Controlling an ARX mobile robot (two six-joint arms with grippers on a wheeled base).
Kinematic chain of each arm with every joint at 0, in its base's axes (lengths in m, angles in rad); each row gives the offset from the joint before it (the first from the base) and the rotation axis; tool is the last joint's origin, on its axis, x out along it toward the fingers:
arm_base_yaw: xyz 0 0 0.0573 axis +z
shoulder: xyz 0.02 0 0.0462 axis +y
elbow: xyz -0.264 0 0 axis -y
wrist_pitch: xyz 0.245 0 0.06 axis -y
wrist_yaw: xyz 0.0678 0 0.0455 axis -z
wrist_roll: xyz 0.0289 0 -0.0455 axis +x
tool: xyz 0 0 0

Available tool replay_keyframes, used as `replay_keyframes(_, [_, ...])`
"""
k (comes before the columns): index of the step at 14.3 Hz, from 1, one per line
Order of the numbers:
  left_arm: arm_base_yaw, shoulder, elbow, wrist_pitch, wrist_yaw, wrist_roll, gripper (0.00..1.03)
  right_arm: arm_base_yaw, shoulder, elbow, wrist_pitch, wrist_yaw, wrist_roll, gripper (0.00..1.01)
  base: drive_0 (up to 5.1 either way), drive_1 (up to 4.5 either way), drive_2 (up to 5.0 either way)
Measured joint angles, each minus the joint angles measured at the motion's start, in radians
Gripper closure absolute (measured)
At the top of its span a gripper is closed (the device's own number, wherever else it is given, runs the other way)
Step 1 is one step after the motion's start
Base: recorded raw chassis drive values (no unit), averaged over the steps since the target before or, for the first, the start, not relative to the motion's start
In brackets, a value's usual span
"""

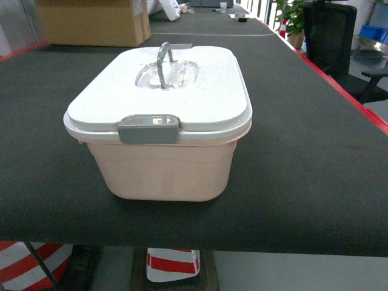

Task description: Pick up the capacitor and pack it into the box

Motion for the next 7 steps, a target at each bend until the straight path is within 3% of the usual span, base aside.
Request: replay_keyframes(7, [0.0,0.0,0.0,0.0,0.0,0.0,0.05,0.0,0.0,0.0,0.0,0.0,0.0,0.03,0.0,0.0,0.0])
